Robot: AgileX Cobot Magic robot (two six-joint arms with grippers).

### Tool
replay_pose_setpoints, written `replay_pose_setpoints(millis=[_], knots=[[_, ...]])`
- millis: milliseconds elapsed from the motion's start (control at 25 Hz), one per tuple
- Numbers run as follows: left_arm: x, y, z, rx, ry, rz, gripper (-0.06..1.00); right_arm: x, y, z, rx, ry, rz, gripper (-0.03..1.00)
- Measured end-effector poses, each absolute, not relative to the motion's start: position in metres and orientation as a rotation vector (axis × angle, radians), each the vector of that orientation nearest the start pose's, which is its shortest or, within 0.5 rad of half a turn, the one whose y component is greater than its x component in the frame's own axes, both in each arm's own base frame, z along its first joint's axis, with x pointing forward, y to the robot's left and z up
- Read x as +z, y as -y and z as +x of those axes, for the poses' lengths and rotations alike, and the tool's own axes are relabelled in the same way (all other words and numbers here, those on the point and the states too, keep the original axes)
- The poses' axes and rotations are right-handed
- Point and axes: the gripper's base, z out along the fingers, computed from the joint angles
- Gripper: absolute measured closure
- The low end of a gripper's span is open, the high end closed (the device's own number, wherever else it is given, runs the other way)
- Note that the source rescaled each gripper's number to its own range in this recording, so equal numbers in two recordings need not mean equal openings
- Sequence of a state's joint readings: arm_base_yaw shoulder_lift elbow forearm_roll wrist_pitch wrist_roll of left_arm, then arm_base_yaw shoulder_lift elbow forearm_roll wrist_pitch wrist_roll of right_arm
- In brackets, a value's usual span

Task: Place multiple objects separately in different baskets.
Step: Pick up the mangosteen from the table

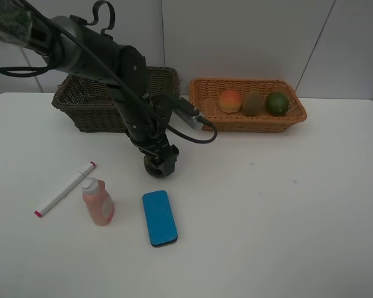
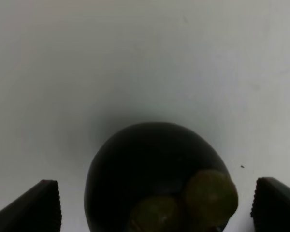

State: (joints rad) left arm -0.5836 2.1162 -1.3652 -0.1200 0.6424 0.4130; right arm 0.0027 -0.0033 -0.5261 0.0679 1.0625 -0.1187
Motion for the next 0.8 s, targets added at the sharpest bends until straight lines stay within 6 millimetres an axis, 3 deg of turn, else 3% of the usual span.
replay_pose_setpoints(millis=[360,440,480,520,800], knots=[[0.108,0.234,0.342,-0.151,-2.621,1.269,-0.04,0.284,-0.005,-0.009,0.008,-2.011,-0.127,-0.03],[0.108,0.234,0.342,-0.155,-2.635,1.242,0.05,0.284,-0.005,-0.009,0.008,-2.011,-0.127,-0.03],[0.108,0.234,0.342,-0.157,-2.642,1.227,0.17,0.284,-0.005,-0.009,0.008,-2.011,-0.127,-0.03],[0.108,0.234,0.342,-0.158,-2.648,1.215,0.19,0.284,-0.005,-0.009,0.008,-2.011,-0.127,-0.03],[0.108,0.234,0.342,-0.161,-2.661,1.197,0.19,0.284,-0.005,-0.009,0.008,-2.011,-0.127,-0.03]])
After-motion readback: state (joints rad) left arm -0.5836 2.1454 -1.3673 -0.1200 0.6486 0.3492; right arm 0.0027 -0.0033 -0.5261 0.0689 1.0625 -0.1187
